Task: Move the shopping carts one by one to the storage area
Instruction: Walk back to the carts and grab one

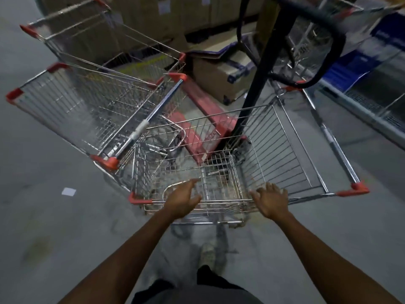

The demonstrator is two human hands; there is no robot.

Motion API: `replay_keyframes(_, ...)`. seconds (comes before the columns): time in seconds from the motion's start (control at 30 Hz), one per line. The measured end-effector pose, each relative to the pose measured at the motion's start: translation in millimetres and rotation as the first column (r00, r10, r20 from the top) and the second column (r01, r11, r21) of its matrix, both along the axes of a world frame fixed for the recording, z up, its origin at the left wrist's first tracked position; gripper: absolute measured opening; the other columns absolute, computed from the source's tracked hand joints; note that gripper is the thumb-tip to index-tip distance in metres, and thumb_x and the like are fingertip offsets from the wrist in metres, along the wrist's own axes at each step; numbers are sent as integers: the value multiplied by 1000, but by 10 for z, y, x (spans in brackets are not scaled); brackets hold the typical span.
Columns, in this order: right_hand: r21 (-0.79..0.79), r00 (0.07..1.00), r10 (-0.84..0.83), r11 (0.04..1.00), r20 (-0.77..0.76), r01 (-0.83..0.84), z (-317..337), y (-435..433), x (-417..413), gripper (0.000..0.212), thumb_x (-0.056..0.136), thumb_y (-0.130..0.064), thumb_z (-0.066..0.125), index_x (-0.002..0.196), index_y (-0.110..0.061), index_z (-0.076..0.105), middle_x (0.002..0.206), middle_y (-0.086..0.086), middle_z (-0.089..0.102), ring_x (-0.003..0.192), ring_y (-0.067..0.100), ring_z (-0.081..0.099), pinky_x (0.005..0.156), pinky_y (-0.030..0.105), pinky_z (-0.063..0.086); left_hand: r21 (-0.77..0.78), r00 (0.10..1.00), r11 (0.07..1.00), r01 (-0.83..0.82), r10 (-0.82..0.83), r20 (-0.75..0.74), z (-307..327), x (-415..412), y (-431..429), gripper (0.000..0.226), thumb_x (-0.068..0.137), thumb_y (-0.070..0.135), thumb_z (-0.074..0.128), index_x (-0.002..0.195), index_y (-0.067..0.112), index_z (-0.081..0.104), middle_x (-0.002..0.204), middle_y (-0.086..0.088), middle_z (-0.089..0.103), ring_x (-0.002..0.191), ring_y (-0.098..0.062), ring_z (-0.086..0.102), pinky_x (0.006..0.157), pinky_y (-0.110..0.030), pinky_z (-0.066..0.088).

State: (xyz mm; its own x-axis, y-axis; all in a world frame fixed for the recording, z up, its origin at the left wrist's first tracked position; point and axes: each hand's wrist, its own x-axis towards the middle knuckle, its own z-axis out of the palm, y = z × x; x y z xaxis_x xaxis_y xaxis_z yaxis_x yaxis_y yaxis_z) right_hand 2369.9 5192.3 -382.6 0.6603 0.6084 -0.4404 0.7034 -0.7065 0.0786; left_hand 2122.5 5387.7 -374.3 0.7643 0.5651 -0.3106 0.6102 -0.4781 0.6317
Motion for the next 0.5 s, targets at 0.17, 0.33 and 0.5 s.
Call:
replay_keyframes(0.17, 23, 993, 91, 995, 80, -93, 66, -278, 209, 101, 88, -73, -12, 91, -18, 73, 97, 8, 73, 93, 27, 67, 92, 41, 45, -6, 999, 999, 35, -35, -8, -57, 302, -344, 59, 94, 37, 64, 146, 20, 42, 139, -7, 57, 124, -22, 55, 96, -28, 41)
replay_keyframes(0.33, 24, 990, 139, 990, 11, -139, 57, -299, 148, 79, 99, -66, 9, 98, -14, 69, 102, 11, 72, 96, 29, 66, 95, 43, 45, 69, 998, 996, 61, -60, -8, -29, 304, -600, 49, 96, 38, 59, 141, 21, 47, 133, -5, 61, 118, -21, 59, 93, -32, 44)
replay_keyframes(0.5, 51, 981, 194, 980, -8, -194, 100, -440, -33, 79, 100, -67, 12, 103, -12, 69, 104, 11, 71, 100, 29, 66, 88, 39, 47, 136, 997, 991, -21, 12, 72, 62, 56, -892, 42, 96, 35, 61, 132, 15, 58, 132, -6, 63, 122, -24, 57, 101, -36, 42)
